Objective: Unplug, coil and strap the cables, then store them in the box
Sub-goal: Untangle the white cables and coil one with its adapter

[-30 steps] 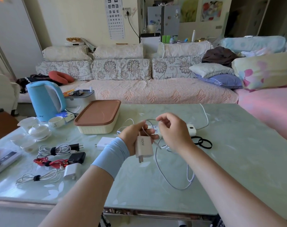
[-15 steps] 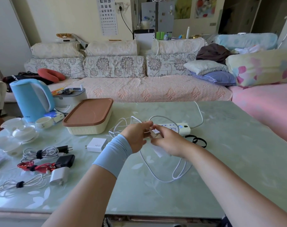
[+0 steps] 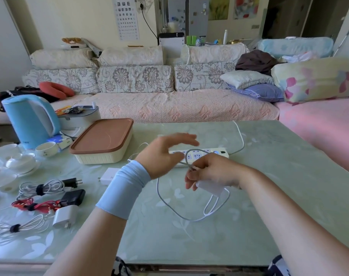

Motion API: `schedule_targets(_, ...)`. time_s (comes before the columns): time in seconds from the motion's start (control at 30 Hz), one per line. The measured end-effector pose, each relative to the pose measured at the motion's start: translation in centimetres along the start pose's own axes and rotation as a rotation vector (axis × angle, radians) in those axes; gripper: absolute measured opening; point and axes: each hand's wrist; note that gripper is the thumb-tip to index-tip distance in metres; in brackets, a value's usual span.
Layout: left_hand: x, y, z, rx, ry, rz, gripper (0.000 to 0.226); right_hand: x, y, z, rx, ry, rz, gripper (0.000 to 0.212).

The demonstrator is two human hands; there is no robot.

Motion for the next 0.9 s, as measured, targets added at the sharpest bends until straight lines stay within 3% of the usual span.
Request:
schedule_targets(0.1,-1.5,0.0,1.3,0.100,0.082,0.090,0.046,-0.1,-0.2,0.2,0.059,0.059,-0.002,0.015)
schedule_targets(0.23,-0.9,0.0,2.4,0.176,0.153,0.050,0.010,0.4,-0.2,-0.6,0.111,0.054,-0.094,0.013)
schedule_targets(0.37,-0.4,0.2,2.8,0.258,0.338,0.025,0.021,1.4,0.3,-1.1,0.096,0.089,-0.261,0.015)
schedule_targets(0.57,0.5,-0.6,2.9,0.332,0.266,0.025,0.025,0.9,0.5,-1.2,-0.064,-0.228,-0.183,0.012)
schedule_targets(0.67,1.0,-0.8,2.9,0.252,0.427,-0.052,0.016,0.4,0.4,-0.8,-0.012,-0.079,-0.111,0.019)
schedule_targets(0.77,1.2,-0.9,3.8,0.239,0.507,-0.055,0.008,1.0,0.3,-0.9,0.011,0.083,-0.175,0.015)
schedule_targets(0.9,0.9,-1.4,5.5,0.346,0.332,0.072,0.011,1.5,0.0,-2.0,-0.105,0.003,-0.200,0.014)
Point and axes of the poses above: each hand's wrist, its own y-axis towards the middle knuckle, its own x-axis out of the back of the hand, z = x × y, and after that the axes turned 4 degrees about -y, right-handed
